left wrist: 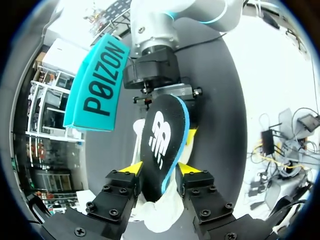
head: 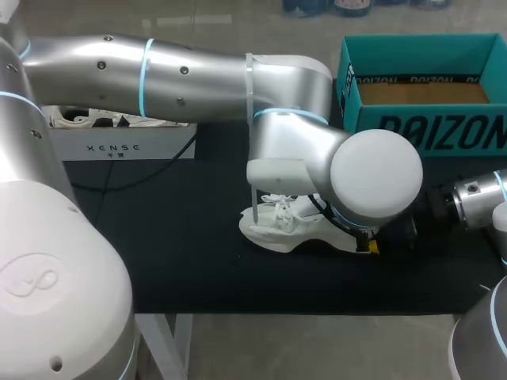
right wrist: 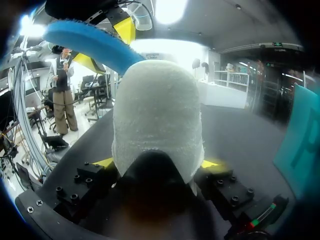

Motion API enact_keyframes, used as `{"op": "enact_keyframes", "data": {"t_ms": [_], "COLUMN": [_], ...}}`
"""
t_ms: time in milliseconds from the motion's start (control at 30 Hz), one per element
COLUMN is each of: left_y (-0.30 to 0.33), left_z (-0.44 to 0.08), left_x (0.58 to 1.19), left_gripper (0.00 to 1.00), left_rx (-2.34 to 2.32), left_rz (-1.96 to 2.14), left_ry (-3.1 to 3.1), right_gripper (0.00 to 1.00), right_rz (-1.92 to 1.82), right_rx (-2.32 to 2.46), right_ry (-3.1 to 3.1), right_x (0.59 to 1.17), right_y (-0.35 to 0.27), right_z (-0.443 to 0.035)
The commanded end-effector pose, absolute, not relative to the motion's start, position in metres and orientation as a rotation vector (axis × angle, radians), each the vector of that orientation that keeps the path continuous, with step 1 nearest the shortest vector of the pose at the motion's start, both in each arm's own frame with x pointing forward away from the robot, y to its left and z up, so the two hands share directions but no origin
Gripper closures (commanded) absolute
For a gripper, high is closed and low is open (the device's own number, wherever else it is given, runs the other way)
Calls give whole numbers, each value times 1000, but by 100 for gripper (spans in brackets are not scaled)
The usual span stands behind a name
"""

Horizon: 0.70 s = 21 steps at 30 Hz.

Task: Take the shoe out of the shoebox, open the shoe tongue, remove and reinsert the insole, then place the shoe into the shoebox

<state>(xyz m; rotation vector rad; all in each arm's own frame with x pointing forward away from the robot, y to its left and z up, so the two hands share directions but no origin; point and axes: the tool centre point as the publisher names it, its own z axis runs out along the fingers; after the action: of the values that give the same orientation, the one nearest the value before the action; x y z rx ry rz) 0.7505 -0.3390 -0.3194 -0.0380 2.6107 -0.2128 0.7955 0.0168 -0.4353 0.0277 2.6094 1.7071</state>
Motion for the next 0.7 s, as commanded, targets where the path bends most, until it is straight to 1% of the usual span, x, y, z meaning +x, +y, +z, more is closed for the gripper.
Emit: {"op": "enact_keyframes", "data": {"t_ms": [33,267,367,567,600,667,700], "left_y": [-340,-336,-335,-337,-337,-338,-338], "left_z": [-324,-329,-330,-332,-333,-333,-333], "left_x": [749,755,758,765,765,766,766], "left_gripper": [57,58,58,61,67,85,97], "left_rx": [-43,-66,-87,-103,-105,-108,-110], "left_rz": [-205,-192,-194,-199,-202,-206,-207], "left_ry": [2602,2591,2591,2591,2591,2590,2590], "right_gripper": [100,100,100,100,100,100,100], "right_rz": [1702,1702,1702,1702,1702,1702,1702], "right_rx": [31,31,31,31,31,31,31], "right_ry": [2612,2612,2612,2612,2612,2612,2612], "right_x": [796,796,796,796,796,796,796], "right_y": [20,20,20,20,20,20,20], "right_z": [-440,-440,-440,-440,-440,-440,-440]}}
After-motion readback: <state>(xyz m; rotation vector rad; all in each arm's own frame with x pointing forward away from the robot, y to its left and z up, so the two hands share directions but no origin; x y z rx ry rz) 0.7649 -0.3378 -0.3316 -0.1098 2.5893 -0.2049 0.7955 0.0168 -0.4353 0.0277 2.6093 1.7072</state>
